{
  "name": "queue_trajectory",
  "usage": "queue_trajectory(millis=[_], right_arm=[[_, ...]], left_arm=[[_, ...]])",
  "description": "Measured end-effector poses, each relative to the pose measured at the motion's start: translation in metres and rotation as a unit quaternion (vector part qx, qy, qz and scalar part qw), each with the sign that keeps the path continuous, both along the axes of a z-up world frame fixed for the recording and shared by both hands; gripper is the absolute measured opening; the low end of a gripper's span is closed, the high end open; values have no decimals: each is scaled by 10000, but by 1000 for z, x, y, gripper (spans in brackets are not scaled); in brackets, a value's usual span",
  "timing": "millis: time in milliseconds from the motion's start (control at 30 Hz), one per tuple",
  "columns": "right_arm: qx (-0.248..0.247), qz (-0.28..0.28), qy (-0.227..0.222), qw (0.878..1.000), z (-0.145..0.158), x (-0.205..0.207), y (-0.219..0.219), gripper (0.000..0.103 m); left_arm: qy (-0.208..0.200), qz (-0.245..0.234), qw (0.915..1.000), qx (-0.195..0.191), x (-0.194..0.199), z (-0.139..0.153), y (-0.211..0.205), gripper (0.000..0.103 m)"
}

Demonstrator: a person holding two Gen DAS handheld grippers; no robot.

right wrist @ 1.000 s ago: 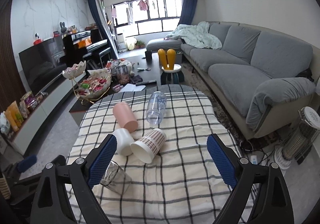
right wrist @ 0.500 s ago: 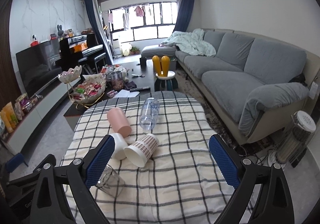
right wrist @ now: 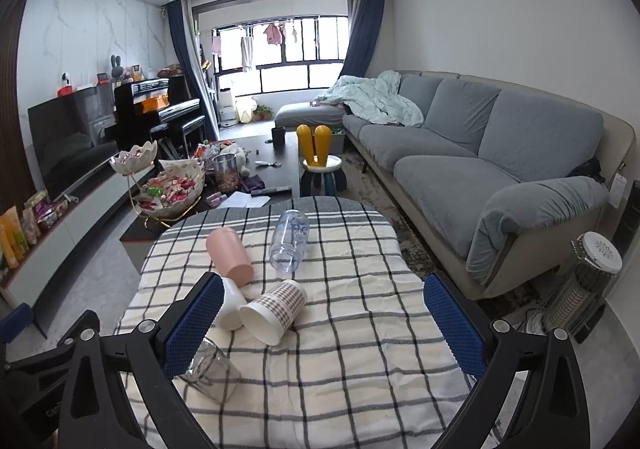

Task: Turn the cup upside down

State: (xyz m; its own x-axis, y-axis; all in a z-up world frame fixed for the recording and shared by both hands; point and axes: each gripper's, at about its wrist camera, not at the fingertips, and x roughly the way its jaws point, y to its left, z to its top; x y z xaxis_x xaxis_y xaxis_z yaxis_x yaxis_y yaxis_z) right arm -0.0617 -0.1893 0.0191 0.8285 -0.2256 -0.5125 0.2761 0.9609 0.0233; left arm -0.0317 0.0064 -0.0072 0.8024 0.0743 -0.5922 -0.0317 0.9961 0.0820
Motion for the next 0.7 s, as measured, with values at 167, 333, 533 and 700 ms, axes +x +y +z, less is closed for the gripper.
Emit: queue_trajectory(millis=[167, 333, 533, 700], right_arm=[[30, -2, 22, 10000, 0, 0, 0, 101], [53, 3, 44, 10000, 1, -1, 2, 101], [58, 0, 51, 10000, 1, -1, 2, 101], [48, 6, 45, 10000, 1, -2, 2, 101]], left_arm=[[1, 0, 10000, -5, 0, 0, -1, 103], [1, -1, 10000, -2, 0, 0, -1, 103], [3, -7, 10000, -6, 0, 0, -1, 103], [15, -1, 10000, -14, 0, 1, -2, 103]])
